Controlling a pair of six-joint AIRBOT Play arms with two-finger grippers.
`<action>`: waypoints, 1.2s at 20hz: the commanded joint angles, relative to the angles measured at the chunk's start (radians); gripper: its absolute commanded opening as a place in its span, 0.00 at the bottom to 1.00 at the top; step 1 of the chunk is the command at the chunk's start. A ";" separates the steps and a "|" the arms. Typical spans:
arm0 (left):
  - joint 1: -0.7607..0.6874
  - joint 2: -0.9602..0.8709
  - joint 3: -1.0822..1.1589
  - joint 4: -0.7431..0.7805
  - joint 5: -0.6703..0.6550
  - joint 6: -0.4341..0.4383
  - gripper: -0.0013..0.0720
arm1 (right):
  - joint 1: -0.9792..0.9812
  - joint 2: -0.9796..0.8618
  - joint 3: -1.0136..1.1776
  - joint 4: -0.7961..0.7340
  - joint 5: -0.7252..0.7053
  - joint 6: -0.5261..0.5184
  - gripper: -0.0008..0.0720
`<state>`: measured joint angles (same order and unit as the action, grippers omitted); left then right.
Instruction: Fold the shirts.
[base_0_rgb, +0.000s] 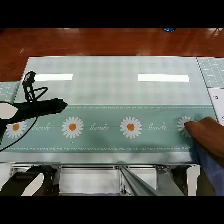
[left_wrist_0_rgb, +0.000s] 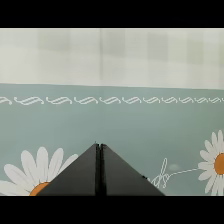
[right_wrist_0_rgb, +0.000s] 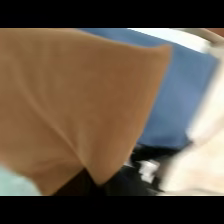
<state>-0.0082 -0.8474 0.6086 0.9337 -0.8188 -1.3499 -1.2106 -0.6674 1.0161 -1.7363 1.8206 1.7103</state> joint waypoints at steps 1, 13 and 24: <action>-0.001 -0.011 0.000 0.000 0.008 0.004 0.05 | -0.032 -0.002 -0.075 -0.129 -0.018 0.004 0.59; -0.018 -0.304 0.626 0.002 -0.032 0.042 0.05 | 0.684 -0.332 0.238 0.636 -0.619 -0.120 0.05; -0.143 -0.457 0.682 0.328 -0.206 -0.087 0.05 | 1.370 -0.801 0.366 0.121 -0.589 0.024 0.05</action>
<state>-0.1478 -1.2755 1.3041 1.1999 -0.9844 -1.4113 0.0845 -1.3941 1.3724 -1.4799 1.2011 1.6936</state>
